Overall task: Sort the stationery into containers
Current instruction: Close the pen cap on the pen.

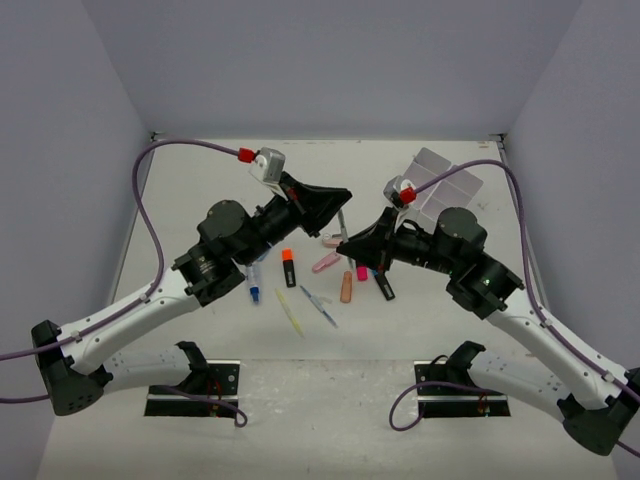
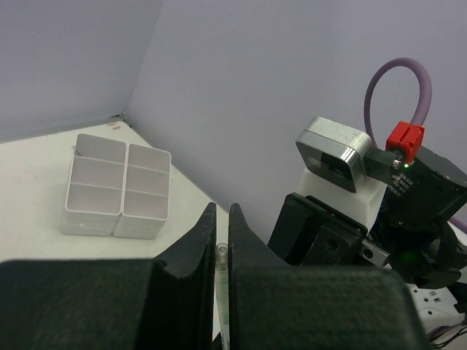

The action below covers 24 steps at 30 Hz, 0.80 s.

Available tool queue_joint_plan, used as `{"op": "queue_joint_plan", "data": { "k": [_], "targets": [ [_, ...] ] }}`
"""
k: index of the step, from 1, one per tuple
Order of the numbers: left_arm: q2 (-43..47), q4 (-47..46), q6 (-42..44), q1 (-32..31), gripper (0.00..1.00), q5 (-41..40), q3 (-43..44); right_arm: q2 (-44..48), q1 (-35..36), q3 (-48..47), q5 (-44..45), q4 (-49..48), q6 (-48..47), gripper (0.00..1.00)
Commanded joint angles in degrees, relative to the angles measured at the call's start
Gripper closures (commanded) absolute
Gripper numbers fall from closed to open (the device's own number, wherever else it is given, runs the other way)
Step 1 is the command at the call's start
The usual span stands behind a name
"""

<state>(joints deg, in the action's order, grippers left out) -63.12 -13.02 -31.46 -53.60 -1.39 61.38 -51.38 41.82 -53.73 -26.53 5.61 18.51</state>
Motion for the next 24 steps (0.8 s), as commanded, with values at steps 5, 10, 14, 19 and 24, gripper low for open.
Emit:
{"op": "queue_joint_plan", "data": {
  "k": [5,10,14,19,24],
  "targets": [
    [-1.48,2.46,-4.05,-1.24,1.00,7.53,-9.10,-2.43,0.02,-16.45,5.34,-5.87,-2.18,1.00],
    [-2.06,-0.17,-5.98,-4.04,1.00,7.63,-13.50,-6.73,-0.07,-23.79,7.16,-3.92,-2.59,1.00],
    [-2.29,-3.95,-8.18,-6.59,1.00,7.54,-17.62,-10.64,-0.24,-30.54,8.07,-1.34,-2.97,1.00],
    [-2.44,-4.21,-7.83,-8.19,1.00,6.81,-18.93,-13.04,-1.21,-31.19,8.99,-1.30,-2.08,1.00],
    [-0.95,5.86,-3.26,-8.21,1.00,0.98,-10.80,-13.23,-1.36,-25.01,5.54,-1.97,-3.39,1.00]
  ]
}}
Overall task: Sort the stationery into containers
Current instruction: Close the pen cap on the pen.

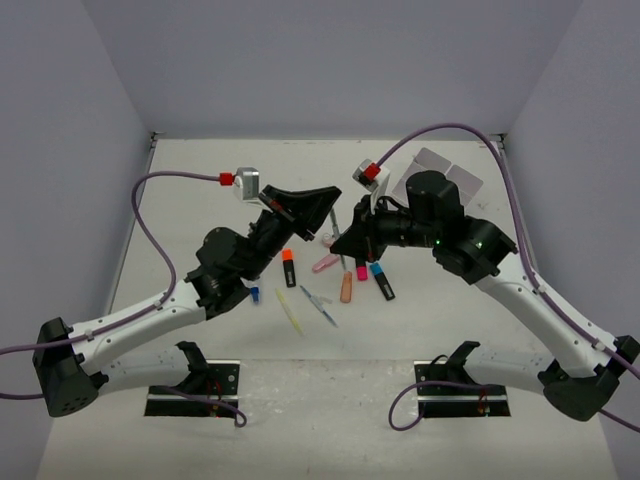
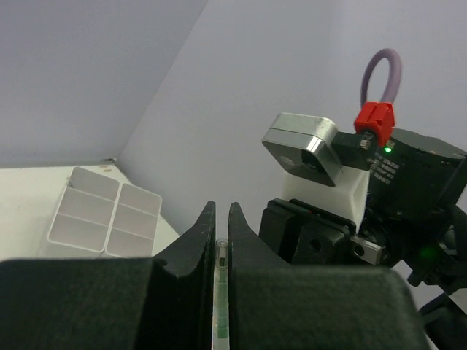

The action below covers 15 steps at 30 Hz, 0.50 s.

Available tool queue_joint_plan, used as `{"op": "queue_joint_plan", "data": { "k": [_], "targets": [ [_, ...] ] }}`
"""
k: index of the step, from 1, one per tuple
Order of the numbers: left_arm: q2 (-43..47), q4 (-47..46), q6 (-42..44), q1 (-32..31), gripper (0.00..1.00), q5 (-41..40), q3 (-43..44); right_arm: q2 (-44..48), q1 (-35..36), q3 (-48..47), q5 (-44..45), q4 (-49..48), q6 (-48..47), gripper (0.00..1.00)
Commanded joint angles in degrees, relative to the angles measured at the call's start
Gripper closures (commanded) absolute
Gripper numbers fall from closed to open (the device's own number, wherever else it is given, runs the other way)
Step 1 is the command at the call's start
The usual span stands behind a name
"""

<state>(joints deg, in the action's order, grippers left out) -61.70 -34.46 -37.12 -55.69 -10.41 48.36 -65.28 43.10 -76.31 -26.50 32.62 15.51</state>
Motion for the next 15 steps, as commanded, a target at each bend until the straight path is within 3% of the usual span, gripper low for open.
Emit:
{"op": "queue_joint_plan", "data": {
  "k": [1,6,9,11,13,14,15],
  "targets": [
    [-2.81,29.62,4.32,-6.01,1.00,8.88,5.28,0.48,-2.59,-0.14,3.63,-29.58,0.07,1.00],
    [-5.39,31.94,10.68,-6.01,1.00,10.96,16.42,-1.52,-2.50,12.63,-1.66,-39.16,5.95,1.00],
    [-7.00,34.16,11.74,-6.01,1.00,7.03,21.67,-1.60,-3.11,15.94,1.55,-40.40,6.76,1.00],
    [-6.91,37.81,11.44,-6.01,0.92,1.57,23.33,-1.67,-4.51,16.86,3.03,-40.10,7.03,1.00],
    [-6.35,39.93,10.76,-6.01,0.67,-4.41,24.35,-1.42,-5.95,17.66,4.51,-39.99,7.44,1.00],
    [-5.71,42.03,9.86,-6.01,0.39,-13.58,25.47,-1.34,-7.16,18.30,6.19,-39.83,7.52,1.00],
    [-5.35,43.69,8.67,-6.01,0.23,-17.70,26.31,-1.35,-7.98,18.57,7.00,-39.65,7.52,1.00]
  ]
}}
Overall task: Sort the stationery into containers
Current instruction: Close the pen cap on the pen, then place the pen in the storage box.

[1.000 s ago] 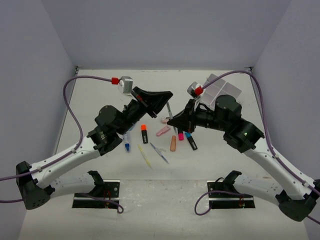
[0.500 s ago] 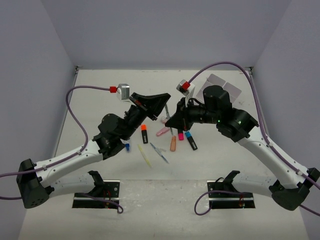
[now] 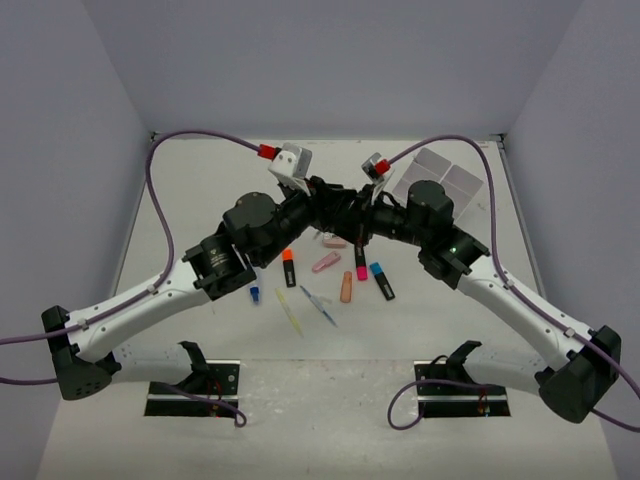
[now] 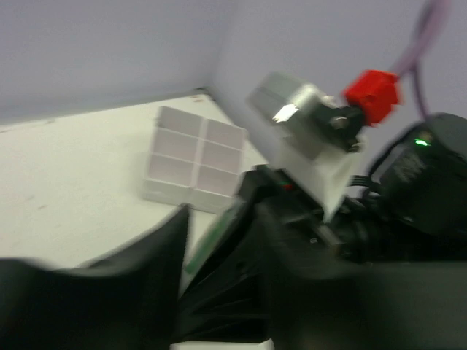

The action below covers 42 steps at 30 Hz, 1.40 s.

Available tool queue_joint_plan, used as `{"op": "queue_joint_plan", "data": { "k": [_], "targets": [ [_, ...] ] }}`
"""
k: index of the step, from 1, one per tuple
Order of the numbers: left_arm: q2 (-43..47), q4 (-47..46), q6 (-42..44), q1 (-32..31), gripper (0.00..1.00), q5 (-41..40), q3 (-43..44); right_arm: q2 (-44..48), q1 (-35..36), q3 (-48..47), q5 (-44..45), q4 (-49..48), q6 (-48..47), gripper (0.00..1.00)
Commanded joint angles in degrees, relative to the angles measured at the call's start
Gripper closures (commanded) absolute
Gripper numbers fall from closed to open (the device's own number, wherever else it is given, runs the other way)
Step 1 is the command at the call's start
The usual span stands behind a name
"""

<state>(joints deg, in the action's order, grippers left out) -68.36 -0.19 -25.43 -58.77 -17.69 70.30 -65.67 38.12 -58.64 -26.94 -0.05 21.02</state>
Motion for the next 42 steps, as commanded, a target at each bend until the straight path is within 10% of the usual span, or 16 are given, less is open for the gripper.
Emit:
{"op": "queue_joint_plan", "data": {
  "k": [1,6,17,25,42],
  "targets": [
    [1.62,13.60,-5.94,-2.93,0.03,-14.86,6.58,-1.44,-4.42,1.14,8.23,-6.82,2.01,1.00],
    [2.28,25.47,-11.23,-2.23,0.00,-33.40,11.76,-3.92,-10.69,-0.39,20.22,-4.84,0.98,1.00],
    [15.77,28.18,-12.70,-2.23,0.00,-29.45,-9.14,-23.32,-26.05,-17.77,48.09,-3.21,0.00,1.00],
    [18.48,32.01,-14.21,-2.23,0.00,-26.17,-14.86,-39.71,-30.77,-33.25,51.16,1.00,-4.48,1.00],
    [22.18,36.39,-17.14,-2.23,0.00,-24.77,-20.71,-40.71,-31.71,-24.36,49.16,-2.06,-3.99,0.93]
  ]
}}
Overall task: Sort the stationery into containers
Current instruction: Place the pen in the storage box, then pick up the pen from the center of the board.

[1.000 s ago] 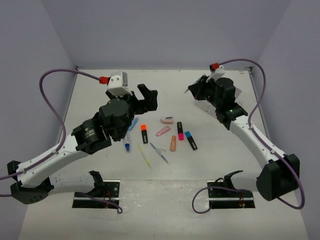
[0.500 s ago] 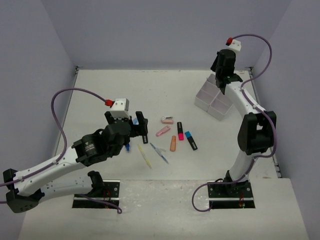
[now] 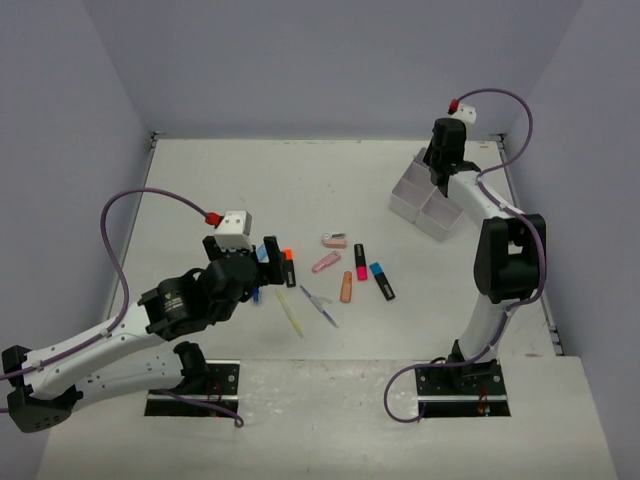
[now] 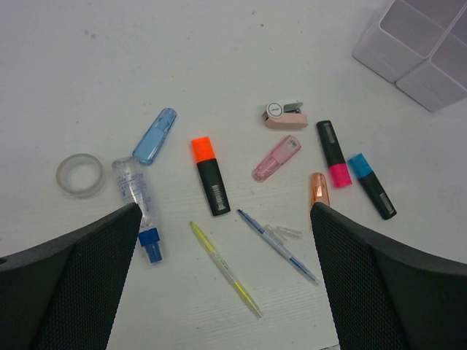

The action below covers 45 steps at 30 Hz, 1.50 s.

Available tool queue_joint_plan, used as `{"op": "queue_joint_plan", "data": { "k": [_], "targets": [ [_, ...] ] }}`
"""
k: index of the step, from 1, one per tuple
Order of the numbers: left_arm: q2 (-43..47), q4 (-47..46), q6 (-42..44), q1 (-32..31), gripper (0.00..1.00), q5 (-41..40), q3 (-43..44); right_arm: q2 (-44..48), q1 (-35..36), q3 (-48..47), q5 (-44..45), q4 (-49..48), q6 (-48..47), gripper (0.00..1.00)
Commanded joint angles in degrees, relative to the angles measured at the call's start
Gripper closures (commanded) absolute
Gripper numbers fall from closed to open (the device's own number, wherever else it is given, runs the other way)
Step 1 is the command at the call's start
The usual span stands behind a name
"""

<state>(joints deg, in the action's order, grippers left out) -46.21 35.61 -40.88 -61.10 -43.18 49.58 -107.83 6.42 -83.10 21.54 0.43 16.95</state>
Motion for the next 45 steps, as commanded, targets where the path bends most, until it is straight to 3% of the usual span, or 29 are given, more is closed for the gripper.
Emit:
{"op": "queue_joint_plan", "data": {
  "k": [1,5,8,16,18,23,26,33,45],
  "targets": [
    [0.21,0.78,-1.70,0.10,0.00,1.22,0.12,1.44,0.00,0.36,0.70,-2.54,0.15,0.84],
    [1.36,1.16,-1.45,0.10,0.00,1.61,0.18,2.54,0.02,0.48,0.07,-1.89,0.37,0.51],
    [0.85,2.03,-1.37,0.10,0.00,1.09,0.35,3.61,0.08,-0.65,-0.53,-0.26,0.19,0.41],
    [-1.53,7.67,-4.42,0.10,0.00,-2.45,3.17,15.84,4.07,-1.35,-3.99,13.53,1.73,0.48],
    [-2.76,13.24,-6.86,0.10,0.00,-4.67,6.45,20.58,10.72,0.96,-7.31,23.92,2.37,0.50],
    [-2.85,21.28,-10.82,0.10,0.00,-9.15,10.49,29.64,28.33,13.77,-11.85,30.44,7.51,0.54],
    [-1.24,22.66,-11.77,0.10,0.00,-9.72,9.83,28.81,37.66,17.37,-15.30,32.18,10.14,0.65],
    [2.60,21.68,-10.89,0.10,0.00,-9.26,6.40,20.76,49.72,17.21,-18.10,33.42,8.57,0.67],
    [3.46,18.57,-8.28,0.10,0.00,-8.96,3.15,8.76,55.04,13.80,-17.17,34.40,8.52,0.68]
  ]
}}
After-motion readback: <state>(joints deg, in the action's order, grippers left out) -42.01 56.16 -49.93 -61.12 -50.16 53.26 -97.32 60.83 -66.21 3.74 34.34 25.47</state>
